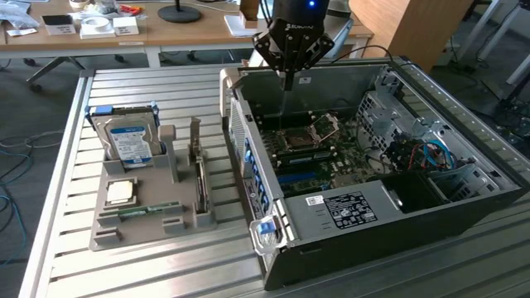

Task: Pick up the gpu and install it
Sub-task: 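Reach for the gpu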

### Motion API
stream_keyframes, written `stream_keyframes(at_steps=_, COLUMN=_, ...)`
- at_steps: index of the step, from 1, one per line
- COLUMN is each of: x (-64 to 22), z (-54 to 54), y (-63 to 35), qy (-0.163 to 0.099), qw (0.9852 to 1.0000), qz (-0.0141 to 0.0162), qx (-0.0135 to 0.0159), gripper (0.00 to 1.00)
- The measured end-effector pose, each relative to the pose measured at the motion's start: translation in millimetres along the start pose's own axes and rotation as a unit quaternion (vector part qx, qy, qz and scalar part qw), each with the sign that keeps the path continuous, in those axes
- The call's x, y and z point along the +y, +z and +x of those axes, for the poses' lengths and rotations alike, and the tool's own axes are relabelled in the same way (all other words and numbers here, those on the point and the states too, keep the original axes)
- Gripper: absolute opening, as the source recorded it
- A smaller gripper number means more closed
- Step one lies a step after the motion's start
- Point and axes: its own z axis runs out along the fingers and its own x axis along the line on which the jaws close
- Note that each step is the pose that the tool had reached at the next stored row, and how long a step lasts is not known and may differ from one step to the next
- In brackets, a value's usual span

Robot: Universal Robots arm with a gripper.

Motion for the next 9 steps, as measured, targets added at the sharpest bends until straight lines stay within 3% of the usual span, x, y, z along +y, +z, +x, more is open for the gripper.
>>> stream_keyframes(at_steps=9, x=-0.3, z=4.2, y=-0.1, qy=0.000, qw=1.0000, qz=0.0000, qx=0.0000, gripper=0.11)
